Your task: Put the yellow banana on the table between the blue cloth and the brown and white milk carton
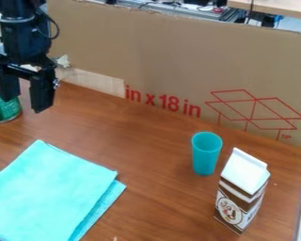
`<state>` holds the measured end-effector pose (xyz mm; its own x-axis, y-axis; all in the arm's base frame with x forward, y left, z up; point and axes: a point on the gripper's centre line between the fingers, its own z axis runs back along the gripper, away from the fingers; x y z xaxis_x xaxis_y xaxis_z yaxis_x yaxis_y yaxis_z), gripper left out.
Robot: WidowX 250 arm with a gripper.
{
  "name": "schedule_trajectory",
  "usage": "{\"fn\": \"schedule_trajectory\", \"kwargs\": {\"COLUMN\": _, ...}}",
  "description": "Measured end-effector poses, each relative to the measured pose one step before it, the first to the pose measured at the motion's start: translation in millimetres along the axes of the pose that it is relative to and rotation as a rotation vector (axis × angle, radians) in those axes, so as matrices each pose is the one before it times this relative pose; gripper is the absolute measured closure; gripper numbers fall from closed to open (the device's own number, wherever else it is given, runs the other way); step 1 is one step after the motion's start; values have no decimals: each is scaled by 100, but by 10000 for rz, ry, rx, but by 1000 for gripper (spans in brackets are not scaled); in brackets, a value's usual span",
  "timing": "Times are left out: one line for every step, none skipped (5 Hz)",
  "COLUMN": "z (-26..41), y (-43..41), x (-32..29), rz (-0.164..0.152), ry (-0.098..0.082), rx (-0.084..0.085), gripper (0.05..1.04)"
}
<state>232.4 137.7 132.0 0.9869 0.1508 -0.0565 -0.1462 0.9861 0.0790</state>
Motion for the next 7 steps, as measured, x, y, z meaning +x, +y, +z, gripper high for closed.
{"fn": "schedule_trajectory", "kwargs": {"z": -744, "y": -182, "x": -175, "rz": -49, "ry": 280, "rx": -127, "gripper": 82}}
{"fn": "schedule_trajectory", "kwargs": {"z": -259, "y": 1805, "x": -641, "rz": 260, "ry": -241, "rx": -146, "gripper": 82}}
{"fn": "schedule_trajectory", "kwargs": {"z": 57, "y": 2547, "x": -1205, "rz": 705, "ry": -311, "rx": 174, "gripper": 83}}
{"fn": "schedule_trajectory", "kwargs": {"z": -702, "y": 2312, "x": -878, "rz": 881, "ry": 30, "rx": 786, "gripper": 83}}
{"fn": "schedule_trajectory", "kwargs": {"z": -1564, "y": 2024, "x": -623, "rz": 777, "ry": 506, "rx": 421, "gripper": 82}}
{"fn": "schedule_trajectory", "kwargs": {"z": -1036, "y": 2098, "x": 58, "rz": 804, "ry": 76, "rx": 110, "gripper": 83}}
{"fn": "schedule_trajectory", "kwargs": {"z": -1298, "y": 1396, "x": 503, "rz": 415, "ry": 232, "rx": 2, "gripper": 83}}
